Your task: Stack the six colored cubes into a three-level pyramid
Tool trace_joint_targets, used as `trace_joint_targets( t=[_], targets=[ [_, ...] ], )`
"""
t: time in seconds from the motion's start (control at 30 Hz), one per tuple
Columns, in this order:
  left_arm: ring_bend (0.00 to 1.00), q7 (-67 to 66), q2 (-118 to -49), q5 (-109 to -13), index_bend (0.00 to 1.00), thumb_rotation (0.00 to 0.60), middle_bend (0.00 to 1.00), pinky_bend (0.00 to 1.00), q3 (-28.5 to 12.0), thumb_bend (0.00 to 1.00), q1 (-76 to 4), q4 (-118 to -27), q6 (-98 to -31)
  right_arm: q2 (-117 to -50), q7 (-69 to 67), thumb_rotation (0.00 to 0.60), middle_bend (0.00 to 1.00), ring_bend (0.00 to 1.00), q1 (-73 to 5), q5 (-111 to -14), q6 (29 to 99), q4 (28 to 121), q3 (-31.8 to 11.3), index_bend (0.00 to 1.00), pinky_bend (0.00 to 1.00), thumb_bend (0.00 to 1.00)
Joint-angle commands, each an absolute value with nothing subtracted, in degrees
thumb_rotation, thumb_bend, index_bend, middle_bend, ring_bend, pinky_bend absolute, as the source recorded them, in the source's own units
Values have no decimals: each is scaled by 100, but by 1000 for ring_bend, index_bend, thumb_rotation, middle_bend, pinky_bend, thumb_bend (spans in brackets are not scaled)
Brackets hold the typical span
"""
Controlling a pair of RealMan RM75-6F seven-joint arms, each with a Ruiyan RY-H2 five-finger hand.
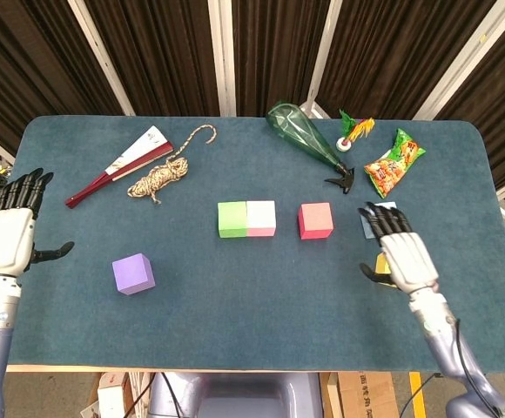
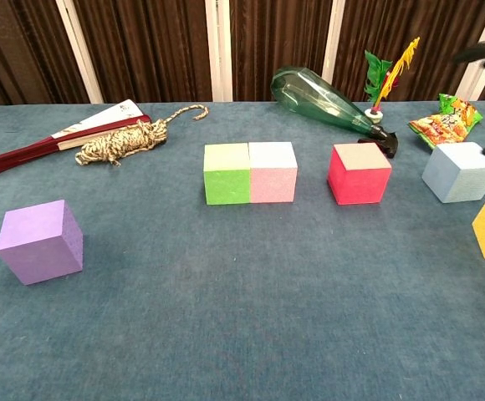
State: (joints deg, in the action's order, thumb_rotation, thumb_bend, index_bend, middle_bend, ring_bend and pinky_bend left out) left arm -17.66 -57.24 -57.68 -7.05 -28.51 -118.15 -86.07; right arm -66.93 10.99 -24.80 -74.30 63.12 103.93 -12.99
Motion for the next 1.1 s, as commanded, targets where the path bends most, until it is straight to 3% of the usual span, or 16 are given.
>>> trace_joint_targets(
  t=[0.03, 0.27, 0.47, 1.1],
  targets=[
    [0, -1700, -5671, -5714, 0, 600, 0, 29, -756, 131, -2803, -11842, -8525, -6741, 1549, 600, 0, 0, -3167, -7138, 5518, 10326, -1499, 0, 0, 289],
    [0, -1652, -5586, -5723, 0, 600, 0, 29, -866, 131, -2720, -11864, -8419, -7084, 2072, 600, 10, 0, -3949, -6366, 4699, 9754, -1568, 0, 0, 289],
    [0, -1624, -5559, -5686, 0, 600, 0, 29, -952, 131, -2675, -11873, -8349, -7478, 2147, 600, 94, 27, -4302, -5956, 4565, 9245, -1622, 0, 0, 289],
    [0, -1706, -5631, -5631, 0, 600, 0, 28, -1168, 131, -2572, -11760, -8224, -8058, 2322, 600, 115, 29, -5225, -4601, 3678, 7842, -1302, 0, 0, 289]
  ],
)
